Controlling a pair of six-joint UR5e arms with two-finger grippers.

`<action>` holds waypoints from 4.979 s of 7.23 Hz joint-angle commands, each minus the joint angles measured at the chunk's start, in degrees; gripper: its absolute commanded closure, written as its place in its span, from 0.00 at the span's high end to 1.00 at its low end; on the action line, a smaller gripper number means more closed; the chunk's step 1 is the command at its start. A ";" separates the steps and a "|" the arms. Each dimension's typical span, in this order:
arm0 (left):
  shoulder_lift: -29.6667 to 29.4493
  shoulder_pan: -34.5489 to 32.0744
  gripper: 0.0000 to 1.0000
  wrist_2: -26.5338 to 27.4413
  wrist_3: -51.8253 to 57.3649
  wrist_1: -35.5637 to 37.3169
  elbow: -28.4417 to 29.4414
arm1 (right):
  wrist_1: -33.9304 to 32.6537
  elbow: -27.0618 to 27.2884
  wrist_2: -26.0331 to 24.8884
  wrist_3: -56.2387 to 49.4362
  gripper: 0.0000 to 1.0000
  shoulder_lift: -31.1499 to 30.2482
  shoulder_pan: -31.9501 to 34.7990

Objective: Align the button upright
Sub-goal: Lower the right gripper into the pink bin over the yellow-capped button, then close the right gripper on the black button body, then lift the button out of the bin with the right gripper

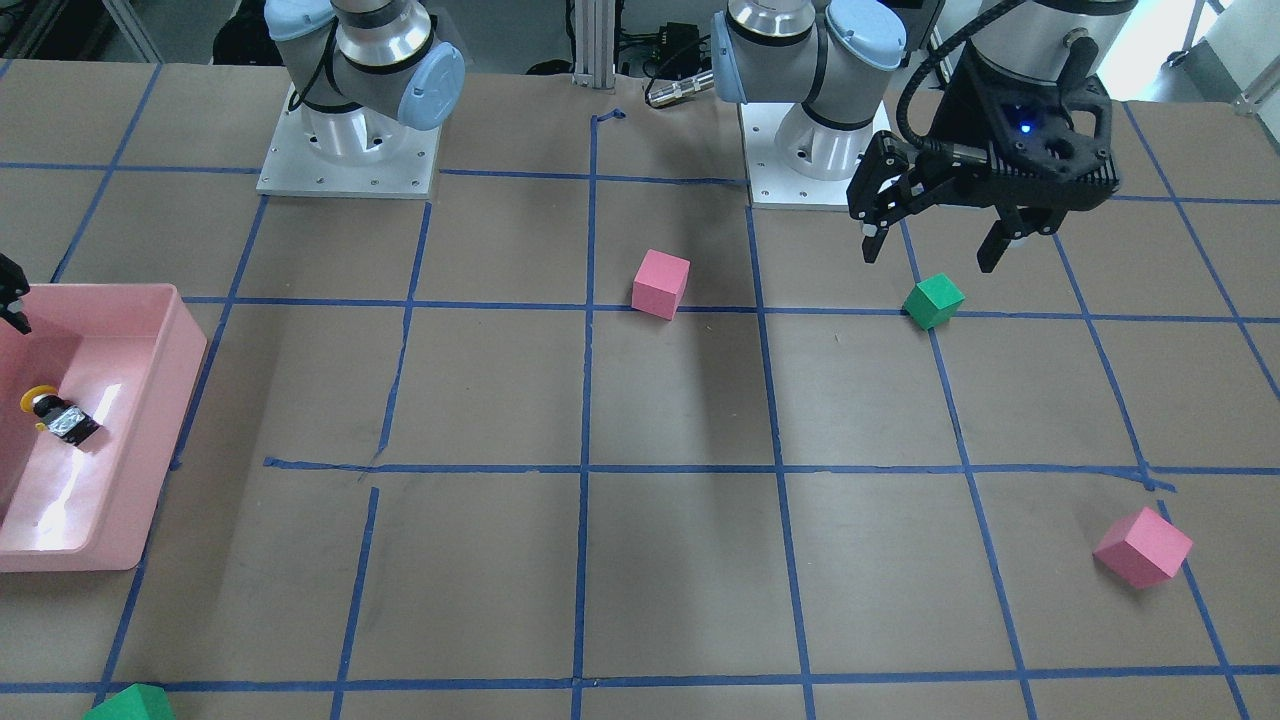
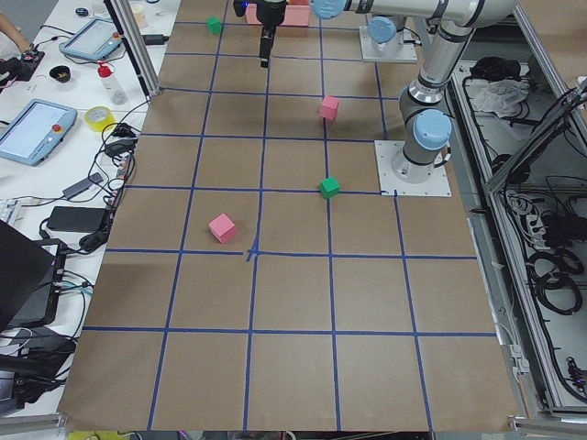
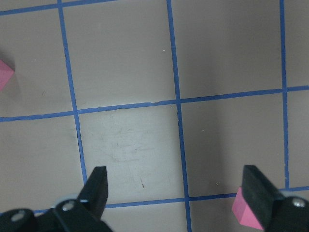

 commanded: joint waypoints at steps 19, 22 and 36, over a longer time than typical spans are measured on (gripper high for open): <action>0.03 0.05 1.00 0.00 0.00 0.09 -0.22 | -21.06 10.53 -2.77 -25.50 0.98 16.81 -6.78; 0.03 0.05 1.00 0.00 0.00 0.00 -0.31 | -20.97 10.45 -5.21 -24.97 0.20 17.25 -6.78; 0.12 0.05 1.00 0.00 0.00 0.00 -0.40 | -3.34 -3.07 -3.56 -1.15 0.00 6.18 3.37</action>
